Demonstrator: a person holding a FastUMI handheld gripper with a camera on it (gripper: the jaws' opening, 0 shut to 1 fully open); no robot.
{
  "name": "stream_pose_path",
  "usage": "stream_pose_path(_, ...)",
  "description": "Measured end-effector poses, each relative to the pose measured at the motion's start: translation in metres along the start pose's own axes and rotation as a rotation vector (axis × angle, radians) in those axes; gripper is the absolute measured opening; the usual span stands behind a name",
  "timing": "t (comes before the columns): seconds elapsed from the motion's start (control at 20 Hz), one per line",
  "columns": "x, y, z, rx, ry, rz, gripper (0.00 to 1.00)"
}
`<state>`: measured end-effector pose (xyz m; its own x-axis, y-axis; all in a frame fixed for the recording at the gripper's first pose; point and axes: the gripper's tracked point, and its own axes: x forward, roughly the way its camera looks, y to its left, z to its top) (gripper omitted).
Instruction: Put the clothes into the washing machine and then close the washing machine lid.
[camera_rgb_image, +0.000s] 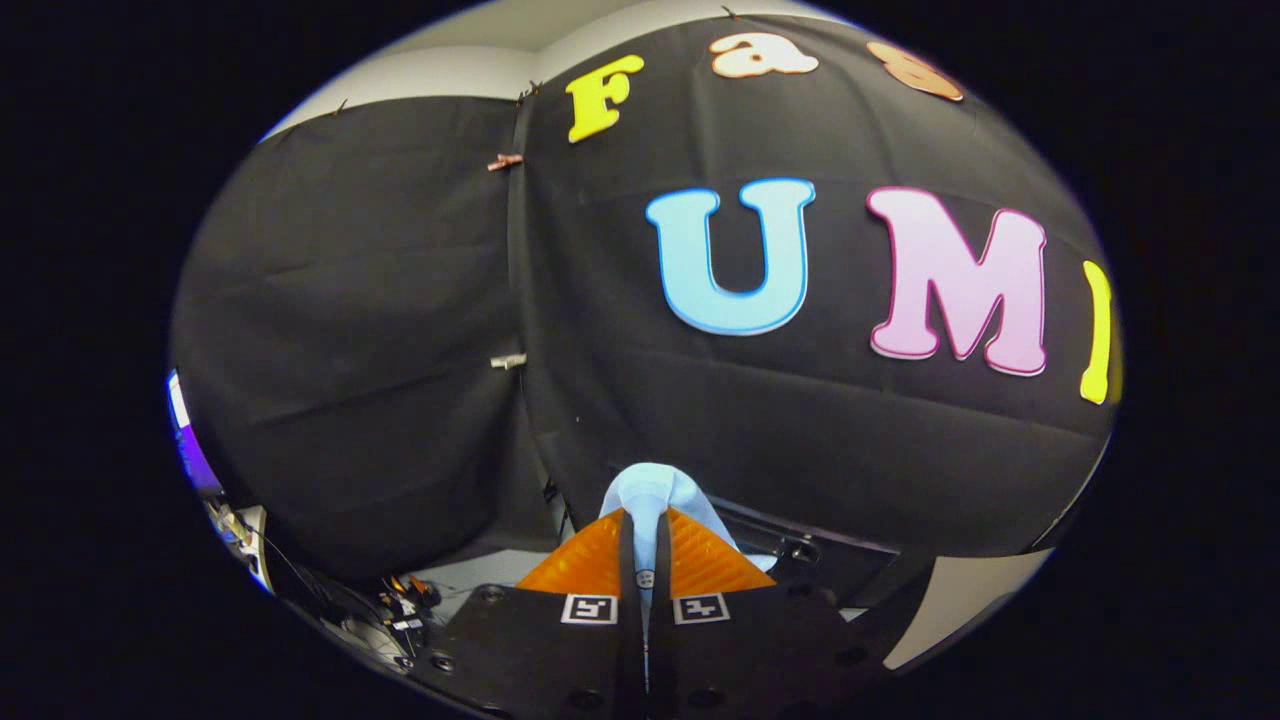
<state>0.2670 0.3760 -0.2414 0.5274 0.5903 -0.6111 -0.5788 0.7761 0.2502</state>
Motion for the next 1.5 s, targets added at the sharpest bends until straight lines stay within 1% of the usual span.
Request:
stream_pose_path(0.3,0.057,0.004,-0.081,-0.048,0.144,0.062,0.06)
stream_pose_path(0.45,0.072,-0.001,-0.111,-0.031,0.199,0.063,0.06)
stream_pose_path(0.75,0.079,-0.006,-0.148,-0.089,0.291,0.057,0.06)
stream_pose_path(0.9,0.079,-0.01,-0.173,-0.111,0.372,0.044,0.06)
stream_pose_path(1.1,0.079,-0.029,-0.206,-0.069,0.511,-0.033,0.06)
stream_pose_path(1.15,0.079,-0.031,-0.212,-0.049,0.534,-0.041,0.06)
stream_pose_path(1.25,0.081,-0.034,-0.216,-0.039,0.545,-0.046,0.06)
stream_pose_path(1.5,0.081,-0.034,-0.222,-0.1,0.551,-0.047,0.06)
